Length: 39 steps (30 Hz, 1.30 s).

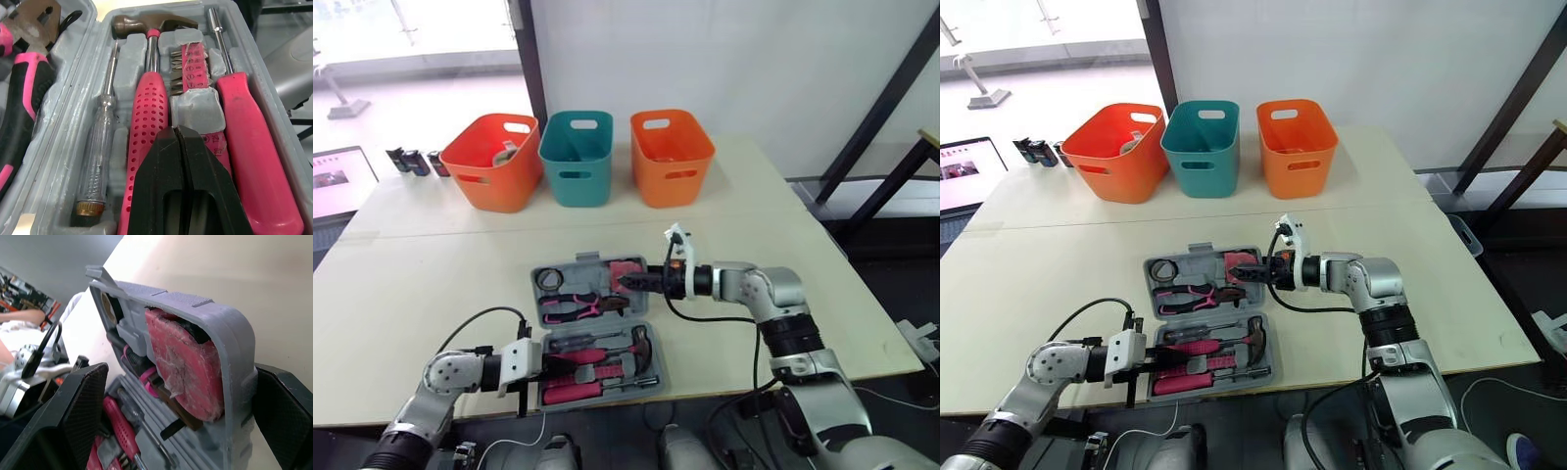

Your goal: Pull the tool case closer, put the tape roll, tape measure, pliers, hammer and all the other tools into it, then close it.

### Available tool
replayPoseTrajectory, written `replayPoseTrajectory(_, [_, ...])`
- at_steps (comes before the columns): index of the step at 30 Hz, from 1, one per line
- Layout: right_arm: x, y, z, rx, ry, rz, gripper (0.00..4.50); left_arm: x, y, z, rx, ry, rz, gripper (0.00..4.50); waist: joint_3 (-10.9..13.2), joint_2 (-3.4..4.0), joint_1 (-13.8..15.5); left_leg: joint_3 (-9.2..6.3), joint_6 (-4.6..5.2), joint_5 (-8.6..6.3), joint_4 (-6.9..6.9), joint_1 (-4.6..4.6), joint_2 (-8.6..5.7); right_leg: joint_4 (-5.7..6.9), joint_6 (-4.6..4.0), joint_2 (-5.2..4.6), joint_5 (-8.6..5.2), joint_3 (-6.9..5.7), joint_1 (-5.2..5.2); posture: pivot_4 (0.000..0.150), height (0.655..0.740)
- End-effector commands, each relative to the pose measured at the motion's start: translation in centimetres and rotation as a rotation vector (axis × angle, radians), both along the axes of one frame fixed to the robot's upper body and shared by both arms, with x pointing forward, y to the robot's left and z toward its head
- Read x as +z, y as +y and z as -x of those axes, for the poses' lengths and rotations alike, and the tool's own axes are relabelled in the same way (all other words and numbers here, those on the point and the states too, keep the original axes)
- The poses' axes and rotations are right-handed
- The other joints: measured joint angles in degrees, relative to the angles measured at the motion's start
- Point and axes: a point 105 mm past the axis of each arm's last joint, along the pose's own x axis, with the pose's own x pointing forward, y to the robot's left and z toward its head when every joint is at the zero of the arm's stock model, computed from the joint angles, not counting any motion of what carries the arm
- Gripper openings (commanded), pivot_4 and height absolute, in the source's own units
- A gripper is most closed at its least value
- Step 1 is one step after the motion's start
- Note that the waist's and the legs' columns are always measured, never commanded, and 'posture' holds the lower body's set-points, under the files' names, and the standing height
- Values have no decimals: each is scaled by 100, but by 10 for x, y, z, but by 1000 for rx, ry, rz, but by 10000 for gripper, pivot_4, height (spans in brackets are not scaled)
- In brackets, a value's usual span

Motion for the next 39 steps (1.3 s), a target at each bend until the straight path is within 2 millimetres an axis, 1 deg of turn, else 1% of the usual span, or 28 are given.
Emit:
replayPoseTrajectory(1, [7,3,5,45,-26,-15,44759,7,10,1,50,9,-19,0,0,0,6,0,0,0,0,-9,0,0,2,0,-1,0,-8,1500,7400])
replayPoseTrajectory(4, [7,1,5,44,-41,-7,44759,14,13,2,70,2,-12,0,3,-3,10,-1,0,0,0,-25,0,-2,6,0,-4,0,-19,1500,7400])
replayPoseTrajectory(10, [9,1,6,67,-52,0,44759,38,22,-4,135,-50,31,0,16,-10,19,-1,1,-1,-1,-33,0,-4,8,0,-5,-1,-24,1500,7400])
replayPoseTrajectory(13, [13,3,11,102,-63,-1,44759,63,28,-4,181,-50,105,0,20,-14,12,-1,1,-1,-1,-33,0,-5,8,0,-5,0,-25,1500,7400])
replayPoseTrajectory(15, [15,3,14,124,-77,13,44759,84,36,0,215,-3,176,0,32,-24,1,-1,1,-1,-2,-33,0,-4,8,0,-6,0,-27,1500,7400])
replayPoseTrajectory(16, [16,2,16,132,-86,23,44759,92,40,3,229,20,193,0,39,-27,4,-1,1,-1,-4,-35,0,-4,8,0,-6,0,-30,1500,7400])
replayPoseTrajectory(18, [20,-2,22,157,-126,62,44759,99,57,10,264,75,193,0,46,-29,9,-1,1,-2,-6,-36,1,-4,8,0,-7,0,-32,1500,7400])
replayPoseTrajectory(20, [27,-6,32,189,-176,100,44759,105,71,14,302,94,189,0,67,-30,12,0,1,-2,-6,-38,1,-5,6,-1,-10,0,-33,1500,7400])
replayPoseTrajectory(22, [33,-12,47,233,-221,147,44759,110,79,18,323,120,199,0,73,-31,23,1,1,-3,-6,-47,1,-6,-1,-2,-15,-1,-44,1500,7400])
replayPoseTrajectory(23, [35,-21,59,270,-259,211,44759,112,85,23,334,149,194,0,75,-32,49,1,1,-4,-6,-56,0,-6,-1,-3,-16,0,-52,1500,7400])
replayPoseTrajectory(25, [33,-40,85,340,-300,353,44759,112,93,32,339,187,159,0,76,-32,131,1,1,-3,-2,-97,0,-4,-1,-4,-16,-1,-92,1500,7400])
replayPoseTrajectory(26, [33,-47,95,366,-307,398,44759,112,95,35,338,195,143,0,76,-32,172,1,1,-3,0,-117,0,-5,0,-4,-16,-2,-112,1500,7400])
replayPoseTrajectory(27, [37,-54,107,393,-314,420,44759,114,96,36,342,191,139,0,76,-36,188,2,1,-4,0,-122,-1,-7,3,-7,-18,-3,-114,1500,7400])
replayPoseTrajectory(29, [56,-64,129,426,-321,412,44759,122,95,34,349,173,153,0,82,-40,231,2,2,-5,0,-121,-2,-8,1,-9,-20,-6,-115,1500,7400])
replayPoseTrajectory(30, [64,-68,137,439,-332,402,44759,127,91,32,350,163,164,0,88,-42,251,2,2,-5,2,-120,-2,-7,-1,-9,-19,-6,-116,1500,7400])
replayPoseTrajectory(31, [72,-70,140,438,-350,387,44759,131,89,30,353,156,172,0,89,-44,260,3,2,-5,7,-120,-2,-7,-5,-10,-17,-6,-115,1500,7400])
replayPoseTrajectory(33, [87,-80,137,367,-366,361,44759,140,78,25,352,154,220,0,98,-65,261,6,1,-5,22,-112,-2,-8,-14,-11,-10,-6,-107,1500,7400])
replayPoseTrajectory(34, [90,-83,136,342,-367,354,44759,142,75,24,353,154,231,0,97,-75,260,7,0,-4,30,-110,-2,-9,-13,-13,-10,-6,-102,1500,7400])
replayPoseTrajectory(35, [91,-85,131,305,-384,355,44759,142,73,23,352,153,231,0,97,-85,256,9,-1,-4,36,-110,-2,-12,-14,-14,-9,-6,-103,1500,7400])
replayPoseTrajectory(37, [89,-86,114,210,-392,359,44759,139,70,20,354,157,217,0,99,-95,228,17,-1,-4,52,-107,-2,-15,-27,-22,-1,-6,-103,1500,7400])
replayPoseTrajectory(39, [82,-80,105,182,-372,349,44759,134,67,16,354,163,203,0,98,-95,204,25,-1,-4,66,-108,-2,-18,-35,-28,4,-6,-105,1500,7400])
